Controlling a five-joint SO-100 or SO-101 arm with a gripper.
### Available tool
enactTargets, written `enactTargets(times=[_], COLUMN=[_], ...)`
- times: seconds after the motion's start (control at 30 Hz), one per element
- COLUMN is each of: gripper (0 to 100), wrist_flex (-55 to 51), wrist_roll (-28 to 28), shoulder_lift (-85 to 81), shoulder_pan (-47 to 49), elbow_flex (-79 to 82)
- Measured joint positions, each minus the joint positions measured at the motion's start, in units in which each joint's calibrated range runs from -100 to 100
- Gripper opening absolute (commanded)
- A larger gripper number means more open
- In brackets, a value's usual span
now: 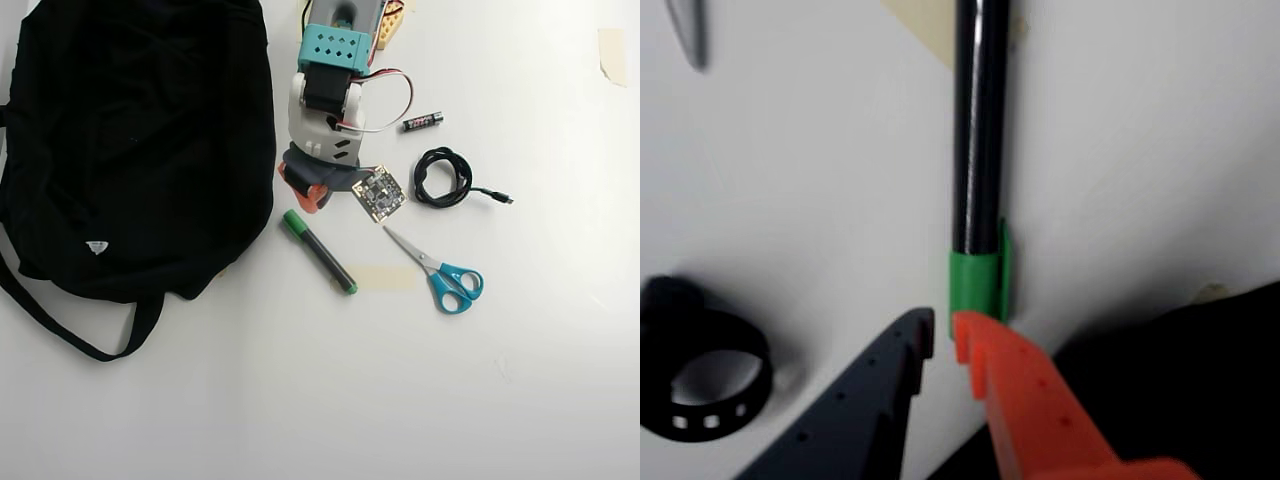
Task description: Put the green marker into the black bag
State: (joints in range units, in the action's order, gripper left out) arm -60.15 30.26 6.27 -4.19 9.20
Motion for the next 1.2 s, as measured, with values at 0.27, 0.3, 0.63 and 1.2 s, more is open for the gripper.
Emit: enactTargets(times=[0.27,0.3,0.63,1.2], gripper=[12,12,18,23], wrist_flex=[0.0,0.0,-0.1,-6.3], wrist_roll=[0.8,0.8,0.8,-2.7], shoulder_lift=[5.0,5.8,12.0,12.5], shoulder_pan=[-1.1,-1.4,-1.5,0.1], elbow_flex=[-3.8,-4.2,-9.7,-10.9])
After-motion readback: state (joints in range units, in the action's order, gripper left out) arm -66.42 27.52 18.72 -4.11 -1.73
